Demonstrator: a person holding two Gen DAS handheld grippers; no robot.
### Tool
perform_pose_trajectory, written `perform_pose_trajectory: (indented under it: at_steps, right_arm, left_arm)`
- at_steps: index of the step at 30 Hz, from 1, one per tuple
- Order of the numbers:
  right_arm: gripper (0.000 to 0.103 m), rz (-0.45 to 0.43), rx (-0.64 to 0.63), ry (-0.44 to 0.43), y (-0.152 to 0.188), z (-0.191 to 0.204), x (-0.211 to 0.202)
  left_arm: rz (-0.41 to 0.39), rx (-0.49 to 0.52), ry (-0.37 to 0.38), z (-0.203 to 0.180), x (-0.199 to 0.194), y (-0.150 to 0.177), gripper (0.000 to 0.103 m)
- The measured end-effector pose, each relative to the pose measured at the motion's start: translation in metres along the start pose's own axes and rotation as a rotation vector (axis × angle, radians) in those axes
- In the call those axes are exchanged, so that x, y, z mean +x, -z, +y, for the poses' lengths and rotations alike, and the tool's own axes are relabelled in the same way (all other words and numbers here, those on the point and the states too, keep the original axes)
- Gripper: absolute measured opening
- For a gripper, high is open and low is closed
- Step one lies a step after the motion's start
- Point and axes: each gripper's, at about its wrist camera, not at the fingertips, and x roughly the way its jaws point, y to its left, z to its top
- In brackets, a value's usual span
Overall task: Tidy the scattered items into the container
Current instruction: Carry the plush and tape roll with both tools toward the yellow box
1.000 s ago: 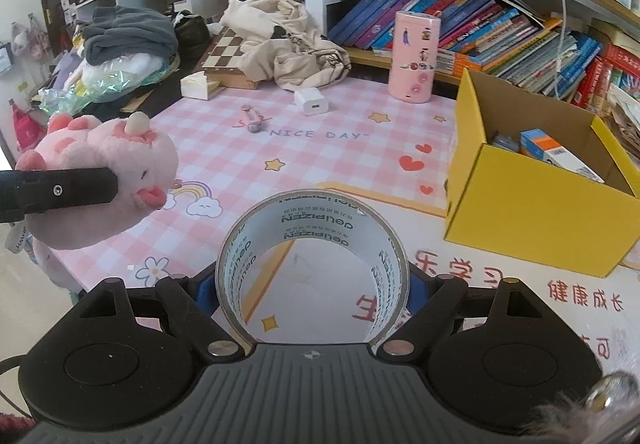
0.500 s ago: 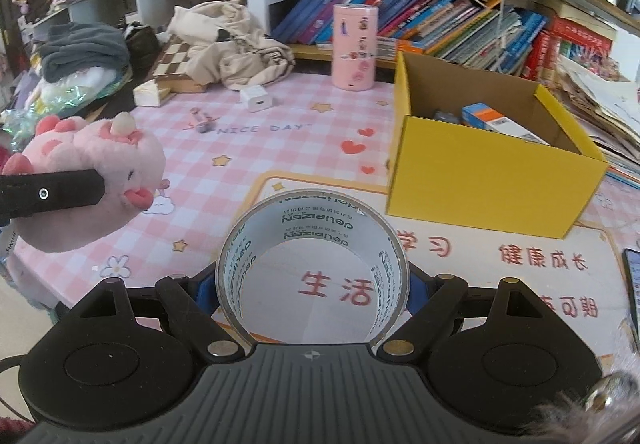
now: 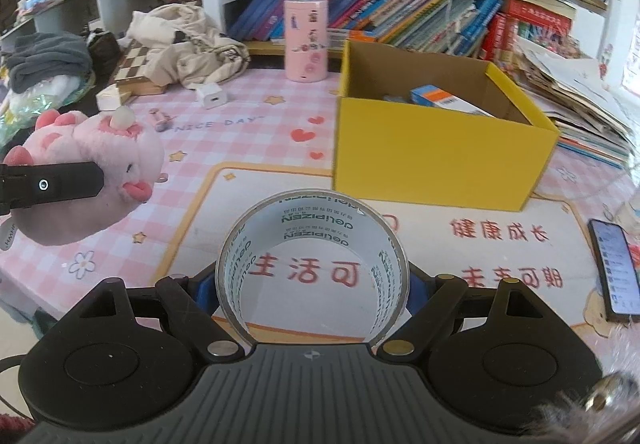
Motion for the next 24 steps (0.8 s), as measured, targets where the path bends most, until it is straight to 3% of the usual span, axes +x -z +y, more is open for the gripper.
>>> perform_pose_trajectory:
  at_steps: [24]
  right_arm:
    - [0.084,0.037,0.137,0.111,0.016,-0.067,-0.007]
  left_arm:
    - [0.083,0.09,0.12,-0.058,0.05,-0.004,0.071]
